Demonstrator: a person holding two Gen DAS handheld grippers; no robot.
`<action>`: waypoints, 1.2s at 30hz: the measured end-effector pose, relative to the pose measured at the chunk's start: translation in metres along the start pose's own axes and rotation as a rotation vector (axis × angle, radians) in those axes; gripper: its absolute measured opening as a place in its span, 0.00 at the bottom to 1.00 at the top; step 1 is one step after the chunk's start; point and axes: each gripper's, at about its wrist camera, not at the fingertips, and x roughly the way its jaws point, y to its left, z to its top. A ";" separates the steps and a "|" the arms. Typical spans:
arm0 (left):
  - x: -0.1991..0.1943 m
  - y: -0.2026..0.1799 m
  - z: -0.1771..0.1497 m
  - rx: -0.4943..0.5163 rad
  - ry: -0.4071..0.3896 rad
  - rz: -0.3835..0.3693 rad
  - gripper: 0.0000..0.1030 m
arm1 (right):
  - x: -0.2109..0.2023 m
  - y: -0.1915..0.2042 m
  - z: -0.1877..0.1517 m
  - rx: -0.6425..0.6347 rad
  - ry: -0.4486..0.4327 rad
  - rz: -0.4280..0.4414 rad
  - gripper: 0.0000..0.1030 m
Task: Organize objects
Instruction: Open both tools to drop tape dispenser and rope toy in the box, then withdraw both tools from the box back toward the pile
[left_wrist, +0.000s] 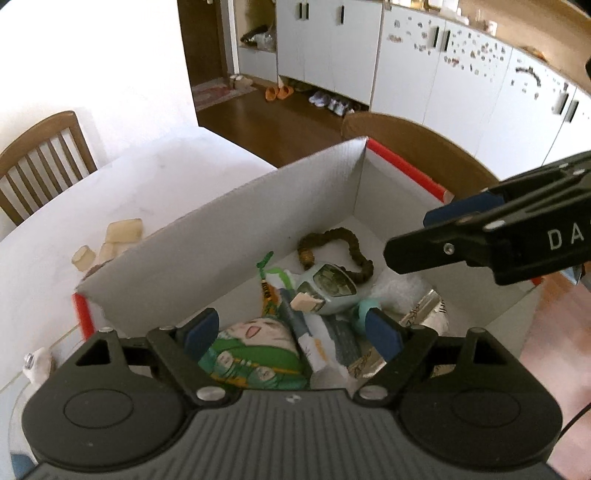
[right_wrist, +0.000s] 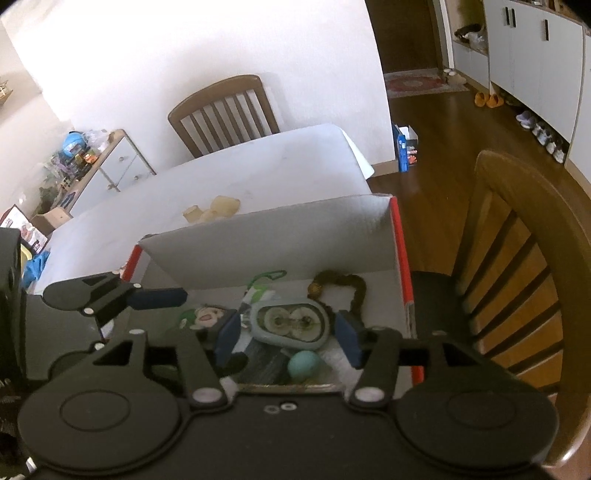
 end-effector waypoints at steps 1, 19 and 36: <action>-0.008 0.001 -0.003 -0.006 -0.009 -0.002 0.84 | -0.003 0.004 -0.001 -0.005 -0.005 -0.002 0.55; -0.107 0.062 -0.041 -0.094 -0.175 -0.117 0.84 | -0.044 0.081 -0.038 -0.037 -0.092 -0.063 0.80; -0.150 0.128 -0.084 -0.074 -0.214 -0.075 1.00 | -0.028 0.178 -0.064 -0.071 -0.125 -0.101 0.90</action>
